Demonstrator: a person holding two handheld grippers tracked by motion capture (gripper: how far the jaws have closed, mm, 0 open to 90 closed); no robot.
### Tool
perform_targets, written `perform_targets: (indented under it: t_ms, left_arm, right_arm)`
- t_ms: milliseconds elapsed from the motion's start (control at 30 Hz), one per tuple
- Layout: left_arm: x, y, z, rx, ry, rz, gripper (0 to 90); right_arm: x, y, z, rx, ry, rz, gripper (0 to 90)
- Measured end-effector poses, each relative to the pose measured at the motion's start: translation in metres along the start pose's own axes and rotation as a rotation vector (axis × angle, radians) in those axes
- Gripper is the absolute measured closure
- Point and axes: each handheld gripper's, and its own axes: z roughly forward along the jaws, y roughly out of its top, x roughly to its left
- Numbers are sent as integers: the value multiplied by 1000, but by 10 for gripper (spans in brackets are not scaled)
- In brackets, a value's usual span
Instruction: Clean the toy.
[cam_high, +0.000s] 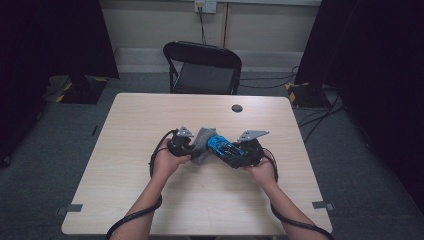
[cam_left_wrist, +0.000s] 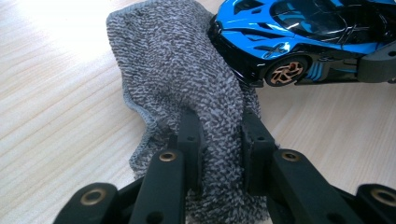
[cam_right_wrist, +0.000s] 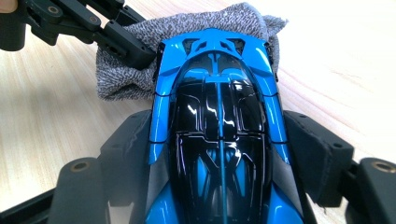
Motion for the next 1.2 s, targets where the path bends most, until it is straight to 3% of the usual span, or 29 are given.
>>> perform_targets:
  t_ms: [467,833,1200]
  left_arm:
    - [-6,-2,0,21,8,16,738]
    - [-24,3,11,33,-35,52,738]
    - [-51,6,29,32,-96,97,737]
  right_arm:
    - [2,5,1,-4,11,-11,280]
    - [1,5,1,-10,8,-3,280]
    - [-2,4,2,-8,2,4,280]
